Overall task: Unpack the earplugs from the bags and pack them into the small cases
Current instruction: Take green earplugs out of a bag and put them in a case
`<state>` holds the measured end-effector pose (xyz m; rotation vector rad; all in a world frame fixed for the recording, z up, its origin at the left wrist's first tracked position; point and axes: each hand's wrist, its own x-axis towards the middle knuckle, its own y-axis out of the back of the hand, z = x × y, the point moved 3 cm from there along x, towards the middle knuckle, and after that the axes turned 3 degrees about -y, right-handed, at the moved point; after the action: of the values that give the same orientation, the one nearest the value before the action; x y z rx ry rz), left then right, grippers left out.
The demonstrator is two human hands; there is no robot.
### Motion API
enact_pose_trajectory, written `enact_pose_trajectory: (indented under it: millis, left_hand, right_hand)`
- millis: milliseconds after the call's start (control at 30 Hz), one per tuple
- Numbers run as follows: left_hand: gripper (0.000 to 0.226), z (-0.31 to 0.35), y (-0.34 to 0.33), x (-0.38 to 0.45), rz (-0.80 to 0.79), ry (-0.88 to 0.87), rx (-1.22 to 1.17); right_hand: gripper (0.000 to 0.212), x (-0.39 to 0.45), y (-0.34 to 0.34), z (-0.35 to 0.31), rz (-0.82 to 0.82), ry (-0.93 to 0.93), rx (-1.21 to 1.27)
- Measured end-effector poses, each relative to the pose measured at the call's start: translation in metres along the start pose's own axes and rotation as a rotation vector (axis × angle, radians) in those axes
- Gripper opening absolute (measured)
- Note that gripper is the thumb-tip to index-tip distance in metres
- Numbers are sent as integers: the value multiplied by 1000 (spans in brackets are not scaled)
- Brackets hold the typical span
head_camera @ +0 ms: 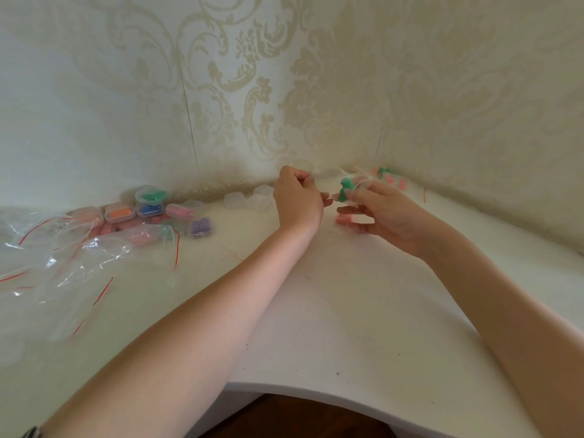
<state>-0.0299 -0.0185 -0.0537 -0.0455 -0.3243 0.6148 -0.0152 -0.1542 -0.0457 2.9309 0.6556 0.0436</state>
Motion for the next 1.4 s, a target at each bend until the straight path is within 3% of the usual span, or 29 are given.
enact_pose_trajectory:
  millis: [133, 267, 467, 600, 767, 1033, 1133, 1267, 1400]
  left_hand:
    - [26, 2, 8, 5, 98, 10, -34]
    - [28, 7, 24, 18, 220, -133, 30]
    - [13, 14, 18, -1, 51, -357, 409]
    - [27, 50, 37, -6, 147, -468, 513]
    - [21, 87, 104, 19, 97, -426, 726]
    - [24, 73, 222, 20, 83, -64, 933]
    - [26, 66, 232, 13, 45, -88, 1041]
    - [22, 71, 214, 14, 109, -263, 1089]
    - [22, 63, 162, 25, -84, -405, 1170]
  right_hand:
    - [17, 2, 1, -3, 24, 13, 16]
    - [22, 1, 7, -6, 98, -14, 37]
    - [30, 0, 5, -1, 200, -5, -64]
    - [31, -2, 7, -1, 240, -56, 56]
    - [31, 0, 16, 4, 317, -104, 23]
    - [26, -5, 8, -2, 285, 43, -116]
    - [25, -5, 2, -2, 230, 99, -194]
    - [29, -2, 3, 0, 229, 78, -338]
    - [32, -4, 4, 2, 204, 78, -335]
